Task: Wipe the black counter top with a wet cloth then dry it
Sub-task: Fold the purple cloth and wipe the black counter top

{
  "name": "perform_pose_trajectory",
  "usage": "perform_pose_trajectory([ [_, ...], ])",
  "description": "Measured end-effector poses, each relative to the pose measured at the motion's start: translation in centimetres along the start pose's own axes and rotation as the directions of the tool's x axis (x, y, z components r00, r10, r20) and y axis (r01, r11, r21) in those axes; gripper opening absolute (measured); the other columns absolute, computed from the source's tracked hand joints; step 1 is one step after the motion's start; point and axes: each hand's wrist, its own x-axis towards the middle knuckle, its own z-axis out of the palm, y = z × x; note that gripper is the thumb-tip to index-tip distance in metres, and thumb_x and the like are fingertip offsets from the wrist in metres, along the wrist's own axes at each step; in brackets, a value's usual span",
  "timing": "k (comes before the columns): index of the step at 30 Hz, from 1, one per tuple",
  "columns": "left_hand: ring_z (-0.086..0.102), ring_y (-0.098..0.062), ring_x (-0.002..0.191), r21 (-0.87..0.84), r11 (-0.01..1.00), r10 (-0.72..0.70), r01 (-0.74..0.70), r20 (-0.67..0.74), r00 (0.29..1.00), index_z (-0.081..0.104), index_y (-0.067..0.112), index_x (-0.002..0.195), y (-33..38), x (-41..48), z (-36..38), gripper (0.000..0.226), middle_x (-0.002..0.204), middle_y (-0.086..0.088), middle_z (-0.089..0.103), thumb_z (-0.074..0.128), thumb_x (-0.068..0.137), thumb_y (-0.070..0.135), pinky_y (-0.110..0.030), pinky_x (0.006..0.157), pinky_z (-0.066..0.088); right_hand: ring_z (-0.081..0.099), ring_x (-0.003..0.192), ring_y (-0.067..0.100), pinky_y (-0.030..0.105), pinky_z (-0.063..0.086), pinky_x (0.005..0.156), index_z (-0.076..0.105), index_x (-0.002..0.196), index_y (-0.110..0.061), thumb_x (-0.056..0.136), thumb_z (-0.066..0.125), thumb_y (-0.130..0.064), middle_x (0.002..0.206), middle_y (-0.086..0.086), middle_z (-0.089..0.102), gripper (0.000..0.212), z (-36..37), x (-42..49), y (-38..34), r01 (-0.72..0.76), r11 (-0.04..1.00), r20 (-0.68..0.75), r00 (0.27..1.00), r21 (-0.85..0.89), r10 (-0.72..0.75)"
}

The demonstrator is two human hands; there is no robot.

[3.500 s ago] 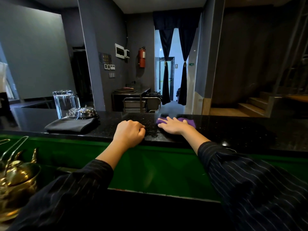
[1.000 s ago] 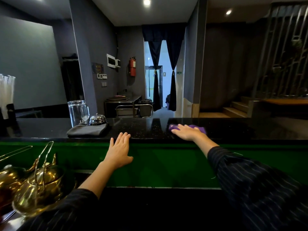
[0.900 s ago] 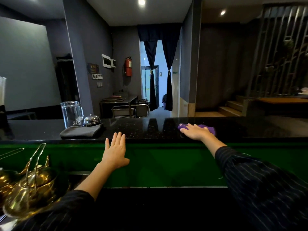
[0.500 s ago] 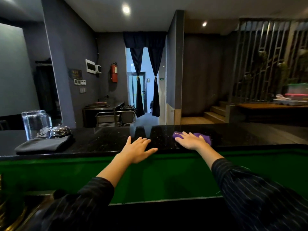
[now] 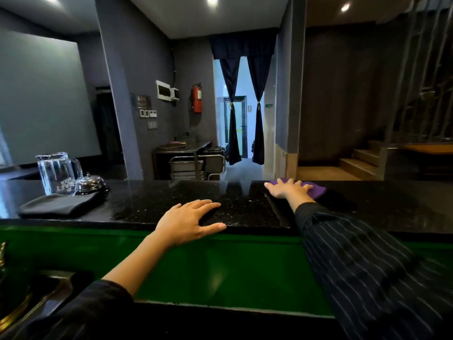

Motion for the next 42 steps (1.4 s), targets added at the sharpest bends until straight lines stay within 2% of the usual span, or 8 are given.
perform_pose_trajectory([
  [4, 0.03, -0.014, 0.14, 0.04, 0.998, -0.054, 0.054, 0.001, 0.999, 0.01, 0.046, 0.146, 0.4, -0.1, -0.2, 0.105, 0.155, 0.013, 0.025, 0.006, 0.053, 0.095, -0.042, 0.115, 0.024, 0.009, 0.146, 0.044, 0.066, 0.002, 0.113, 0.019, 0.154, -0.02, 0.085, 0.019, -0.079, 0.16, 0.02, 0.012, 0.091, 0.2, 1.3, -6.8, 0.039, 0.999, 0.024, 0.999, 0.0, -0.039],
  [11, 0.039, -0.017, 0.135, 0.046, 0.987, -0.156, 0.157, -0.013, 0.988, 0.019, 0.033, 0.147, 0.2, 0.2, -0.1, 0.118, 0.151, 0.005, 0.034, 0.014, 0.049, 0.099, -0.039, 0.105, 0.036, -0.001, 0.149, 0.035, 0.062, -0.005, 0.114, 0.011, 0.154, -0.029, 0.093, 0.018, -0.07, 0.163, 0.01, 0.001, 0.075, 1.7, -1.6, -15.3, 0.489, 0.872, 0.092, 0.869, 0.0, -0.487],
  [17, 0.011, -0.015, 0.147, 0.052, 0.986, -0.159, 0.159, 0.01, 0.987, 0.02, 0.033, 0.147, 0.9, -0.2, -0.5, 0.122, 0.157, 0.006, 0.022, 0.008, 0.045, 0.1, -0.043, 0.115, 0.021, -0.002, 0.15, 0.025, 0.056, -0.006, 0.116, 0.007, 0.154, -0.034, 0.093, 0.018, -0.068, 0.164, -0.002, -0.001, 0.07, 2.1, -3.6, -12.0, 0.606, 0.794, 0.142, 0.783, 0.046, -0.606],
  [25, 0.007, -0.018, 0.147, 0.027, 0.983, -0.181, 0.18, 0.01, 0.984, 0.021, 0.029, 0.148, 1.0, -0.3, -0.4, 0.127, 0.157, 0.001, 0.022, 0.008, 0.044, 0.101, -0.05, 0.118, 0.011, 0.002, 0.15, 0.023, 0.055, -0.002, 0.118, 0.008, 0.155, -0.032, 0.094, 0.017, -0.068, 0.163, -0.005, 0.002, 0.071, 0.6, -3.9, -0.2, 0.436, 0.898, 0.056, 0.897, 0.05, -0.439],
  [30, 0.009, -0.019, 0.147, 0.018, 0.987, -0.16, 0.161, -0.017, 0.987, 0.02, 0.028, 0.148, 0.6, -0.3, -0.1, 0.124, 0.157, 0.0, 0.023, 0.01, 0.047, 0.1, -0.051, 0.118, 0.012, 0.002, 0.15, 0.029, 0.056, -0.001, 0.118, 0.011, 0.154, -0.03, 0.097, 0.018, -0.062, 0.164, 0.002, 0.004, 0.066, 0.7, -6.3, 3.0, 0.13, 0.989, -0.026, 0.991, 0.066, -0.129],
  [35, 0.013, -0.021, 0.146, -0.002, 0.992, -0.13, 0.13, -0.042, 0.991, 0.022, 0.025, 0.148, 0.6, -0.6, -0.1, 0.118, 0.156, 0.0, 0.026, 0.015, 0.054, 0.097, -0.051, 0.118, 0.013, 0.006, 0.147, 0.04, 0.062, 0.003, 0.114, 0.015, 0.154, -0.025, 0.098, 0.02, -0.056, 0.162, 0.015, 0.01, 0.064, 1.4, -10.2, -1.0, -0.157, 0.988, -0.075, 0.985, 0.008, 0.157],
  [40, 0.025, -0.023, 0.142, -0.008, 0.994, -0.108, 0.108, -0.112, 0.988, 0.033, 0.019, 0.143, 0.8, -0.6, 0.2, 0.109, 0.149, -0.004, 0.038, 0.025, 0.062, 0.092, -0.05, 0.115, 0.023, 0.007, 0.147, 0.041, 0.062, 0.004, 0.114, 0.014, 0.155, -0.023, 0.097, 0.019, -0.057, 0.161, 0.017, 0.009, 0.067, 2.6, -13.5, -7.5, -0.107, 0.994, -0.108, 0.989, -0.03, 0.103],
  [42, 0.026, -0.024, 0.141, -0.018, 1.0, -0.012, 0.01, -0.133, 0.991, 0.034, 0.018, 0.142, 0.2, -0.6, 0.3, 0.103, 0.147, -0.005, 0.04, 0.031, 0.066, 0.089, -0.051, 0.113, 0.028, 0.006, 0.147, 0.041, 0.063, 0.003, 0.114, 0.014, 0.155, -0.024, 0.097, 0.017, -0.058, 0.161, 0.016, 0.009, 0.067, 3.1, -13.9, -10.1, -0.054, 0.998, -0.099, 0.994, -0.029, 0.05],
])
